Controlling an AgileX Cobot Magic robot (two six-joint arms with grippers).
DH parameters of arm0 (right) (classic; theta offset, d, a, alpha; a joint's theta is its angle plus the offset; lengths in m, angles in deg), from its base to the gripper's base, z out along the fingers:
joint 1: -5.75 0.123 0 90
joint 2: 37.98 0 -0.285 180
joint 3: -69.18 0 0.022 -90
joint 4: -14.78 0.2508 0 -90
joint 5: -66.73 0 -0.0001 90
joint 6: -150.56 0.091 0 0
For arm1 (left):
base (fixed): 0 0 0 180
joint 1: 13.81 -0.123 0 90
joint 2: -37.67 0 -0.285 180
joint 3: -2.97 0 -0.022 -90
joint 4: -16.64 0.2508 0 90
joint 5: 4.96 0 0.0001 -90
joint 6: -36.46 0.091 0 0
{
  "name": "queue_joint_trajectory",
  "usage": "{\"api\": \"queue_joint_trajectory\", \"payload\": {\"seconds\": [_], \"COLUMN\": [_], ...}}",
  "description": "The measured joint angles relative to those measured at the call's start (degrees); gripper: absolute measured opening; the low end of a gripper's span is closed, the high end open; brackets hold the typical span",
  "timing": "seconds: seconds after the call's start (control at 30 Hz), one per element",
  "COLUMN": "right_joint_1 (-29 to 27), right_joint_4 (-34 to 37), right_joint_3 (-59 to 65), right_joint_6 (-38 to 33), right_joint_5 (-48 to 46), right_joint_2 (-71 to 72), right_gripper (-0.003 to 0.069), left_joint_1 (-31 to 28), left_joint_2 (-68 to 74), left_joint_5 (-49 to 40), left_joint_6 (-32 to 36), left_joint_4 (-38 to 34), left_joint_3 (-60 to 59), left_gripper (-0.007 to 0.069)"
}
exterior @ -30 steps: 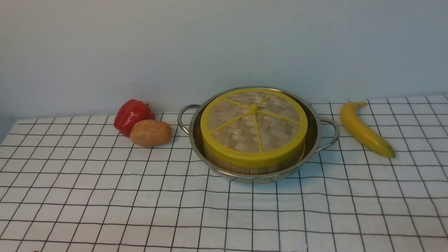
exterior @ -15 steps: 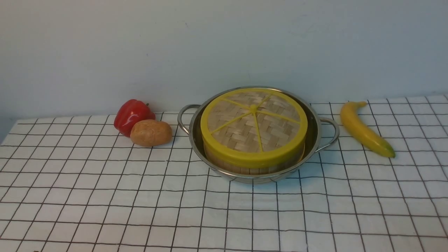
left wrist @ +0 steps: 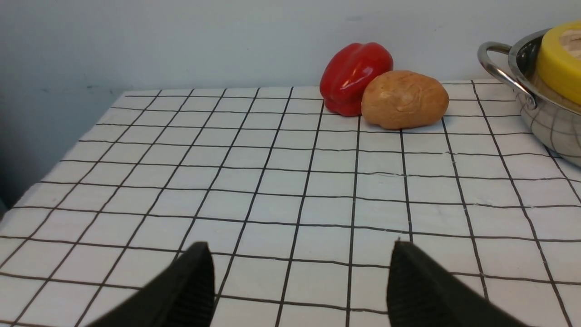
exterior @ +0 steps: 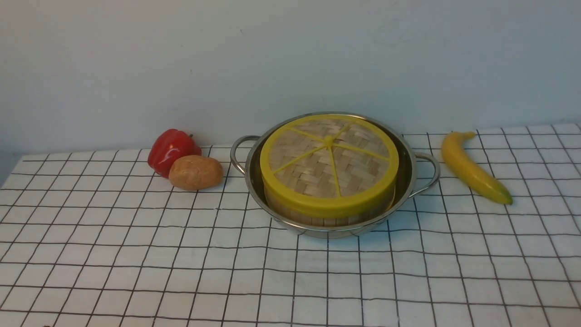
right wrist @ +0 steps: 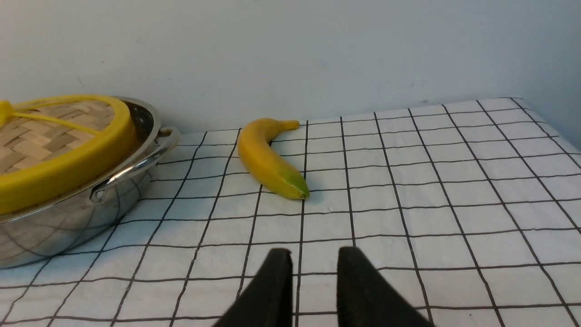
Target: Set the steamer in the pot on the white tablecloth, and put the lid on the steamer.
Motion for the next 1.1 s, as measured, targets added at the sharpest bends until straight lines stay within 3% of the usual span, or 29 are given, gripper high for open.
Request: {"api": "queue_joint_trajectory", "payload": {"seconds": [1.1], "right_joint_1": [0.0], "right_joint_4": [0.0], "right_joint_3": [0.0], "right_joint_6": [0.2], "right_joint_5": [0.0], "right_joint_2": [0.0], "right_gripper": [0.0238], "left_joint_1": [0.0], "left_joint_2": [0.0], "left_joint_5": [0.0], "left_joint_6": [0.0], "left_joint_4": [0.0], "left_joint_3": [0.0], "left_gripper": [0.0474]}}
